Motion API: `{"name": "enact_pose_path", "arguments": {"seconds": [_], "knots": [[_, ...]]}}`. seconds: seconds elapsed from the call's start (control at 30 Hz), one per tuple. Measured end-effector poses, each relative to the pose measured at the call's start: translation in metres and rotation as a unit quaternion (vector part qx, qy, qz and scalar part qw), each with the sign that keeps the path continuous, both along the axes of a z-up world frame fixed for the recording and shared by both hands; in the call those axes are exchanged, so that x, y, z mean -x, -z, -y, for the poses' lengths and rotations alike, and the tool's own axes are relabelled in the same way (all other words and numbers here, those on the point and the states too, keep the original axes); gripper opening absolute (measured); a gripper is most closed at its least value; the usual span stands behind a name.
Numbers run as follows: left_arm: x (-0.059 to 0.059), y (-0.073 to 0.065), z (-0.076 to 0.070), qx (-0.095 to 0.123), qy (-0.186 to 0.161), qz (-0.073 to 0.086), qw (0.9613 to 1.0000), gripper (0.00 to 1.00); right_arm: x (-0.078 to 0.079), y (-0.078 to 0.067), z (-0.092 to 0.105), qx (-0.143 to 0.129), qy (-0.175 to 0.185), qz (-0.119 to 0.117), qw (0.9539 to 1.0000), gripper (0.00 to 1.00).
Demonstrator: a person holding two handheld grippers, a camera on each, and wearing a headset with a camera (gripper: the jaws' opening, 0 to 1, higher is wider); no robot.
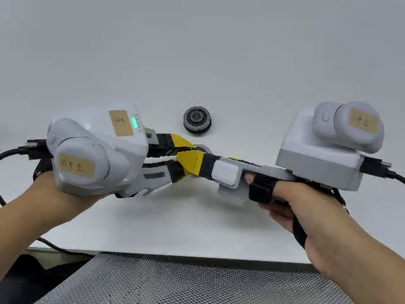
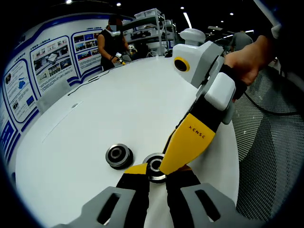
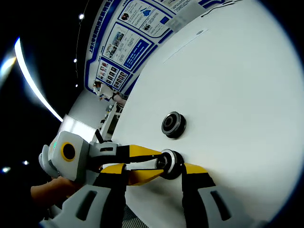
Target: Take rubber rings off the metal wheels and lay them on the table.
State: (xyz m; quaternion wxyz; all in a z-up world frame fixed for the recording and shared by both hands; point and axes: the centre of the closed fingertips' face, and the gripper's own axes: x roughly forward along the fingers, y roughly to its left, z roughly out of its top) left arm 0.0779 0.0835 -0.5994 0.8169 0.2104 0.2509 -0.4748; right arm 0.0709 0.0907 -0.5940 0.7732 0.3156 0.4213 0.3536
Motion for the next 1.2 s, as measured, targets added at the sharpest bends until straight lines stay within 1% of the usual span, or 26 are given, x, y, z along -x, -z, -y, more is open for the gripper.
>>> {"name": "enact_pose_path", "arguments": {"seconds": [0.07, 0.1, 0.13, 0.17, 0.27, 0.37, 0.67, 0.73, 0.83, 0.87, 0.93, 1.0, 1.03, 1.2], "knots": [[0.0, 0.0, 0.0, 0.0, -0.001, 0.0, 1.0, 0.12, -0.001, 0.0, 0.001, -0.001, 0.004, -0.004, 1.0, 0.48], [0.0, 0.0, 0.0, 0.0, 0.0, 0.0, 1.0, 0.12, -0.001, 0.0, 0.0, -0.001, 0.003, -0.003, 1.0, 0.48], [0.0, 0.0, 0.0, 0.0, 0.0, 0.0, 1.0, 0.12, -0.001, -0.002, -0.001, -0.005, -0.002, 0.004, 1.0, 0.48], [0.0, 0.0, 0.0, 0.001, 0.0, 0.0, 1.0, 0.12, -0.001, -0.004, 0.0, -0.006, 0.003, 0.001, 1.0, 0.46], [0.0, 0.0, 0.0, 0.001, 0.0, -0.001, 1.0, 0.12, -0.001, -0.003, -0.001, -0.006, -0.002, 0.002, 1.0, 0.47], [0.0, 0.0, 0.0, 0.002, 0.0, -0.001, 1.0, 0.12, -0.002, -0.003, 0.002, -0.022, 0.009, -0.009, 0.9997, 0.45], [0.001, 0.0, 0.0, 0.003, 0.001, -0.002, 1.0, 0.12, -0.002, -0.004, 0.005, -0.025, 0.014, -0.013, 0.9995, 0.41], [0.001, 0.0, 0.0, 0.003, 0.0, -0.002, 1.0, 0.12, -0.002, -0.002, 0.007, -0.023, 0.015, -0.015, 0.9995, 0.39], [0.001, 0.0, 0.0, 0.003, 0.001, -0.002, 1.0, 0.12, -0.002, -0.001, 0.011, -0.024, 0.014, -0.015, 0.9995, 0.31], [0.001, 0.0, 0.0, 0.003, 0.002, -0.002, 1.0, 0.12, -0.004, 0.0, 0.012, -0.028, 0.017, -0.02, 0.9993, 0.29], [0.001, 0.0, 0.0, 0.003, 0.002, -0.002, 1.0, 0.12, -0.006, 0.004, 0.012, -0.029, 0.015, -0.023, 0.9992, 0.29], [0.001, 0.0, 0.0, 0.003, 0.003, -0.002, 1.0, 0.12, -0.006, 0.006, 0.013, -0.021, 0.01, -0.019, 0.9996, 0.26], [0.001, 0.0, 0.0, 0.003, 0.003, -0.002, 1.0, 0.12, -0.007, 0.006, 0.013, -0.021, 0.01, -0.02, 0.9995, 0.25], [0.001, 0.0, 0.0, 0.004, 0.002, -0.003, 1.0, 0.12, -0.008, 0.012, 0.017, -0.022, 0.021, -0.035, 0.9989, 0.19]]}}
